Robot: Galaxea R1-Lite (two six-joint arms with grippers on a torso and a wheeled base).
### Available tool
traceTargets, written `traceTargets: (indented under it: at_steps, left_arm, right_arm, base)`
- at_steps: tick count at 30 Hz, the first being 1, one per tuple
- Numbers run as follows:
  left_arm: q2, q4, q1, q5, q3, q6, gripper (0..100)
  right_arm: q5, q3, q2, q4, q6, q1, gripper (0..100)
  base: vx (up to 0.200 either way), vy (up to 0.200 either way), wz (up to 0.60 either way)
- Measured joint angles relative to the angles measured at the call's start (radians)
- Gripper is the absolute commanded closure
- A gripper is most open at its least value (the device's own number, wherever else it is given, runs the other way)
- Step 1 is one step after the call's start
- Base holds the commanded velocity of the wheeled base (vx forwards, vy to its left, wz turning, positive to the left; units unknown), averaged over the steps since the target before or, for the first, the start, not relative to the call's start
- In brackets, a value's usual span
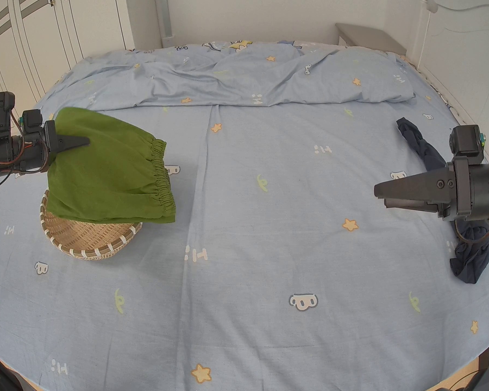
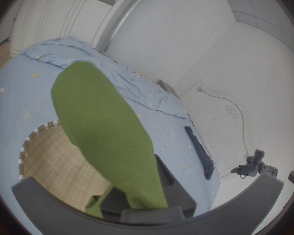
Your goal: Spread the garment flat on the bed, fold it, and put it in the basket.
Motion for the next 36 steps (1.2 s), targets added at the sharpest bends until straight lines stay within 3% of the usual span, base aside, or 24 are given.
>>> traceTargets:
  at_steps: [11,16,22,33,34,36]
  left_arm:
    - [0.163,-0.011,0.146,0.026,-0.021,0.023,100]
    - [0.228,-0.002,0.147,0.152,-0.018,0.056,100]
    - [0.293,0.075,0.087,0.344,-0.026,0.094,100]
    - [0.349,0.153,-0.023,0.571,-0.052,0.136,100]
    - [0.349,0.154,-0.027,0.578,-0.051,0.137,0]
    - [0.345,0.157,-0.033,0.587,-0.048,0.137,0]
  right_arm:
    - [0.001,0.0,-0.003,0.001,0.0,0.0,0]
    - [0.001,0.001,-0.003,0.001,0.0,0.003,0]
    - [0.001,0.005,-0.004,0.001,-0.001,0.006,0]
    - [0.001,0.006,-0.004,0.002,0.0,0.007,0]
    - [0.001,0.006,-0.004,0.001,-0.001,0.008,0]
    - [0.001,0.006,-0.004,0.001,0.0,0.009,0]
  base:
    - [0.0,0.0,0.0]
    - [0.0,0.0,0.0]
    - [0.0,0.0,0.0]
    - [0.0,0.0,0.0]
    - [0.0,0.0,0.0]
    - [0.0,0.0,0.0]
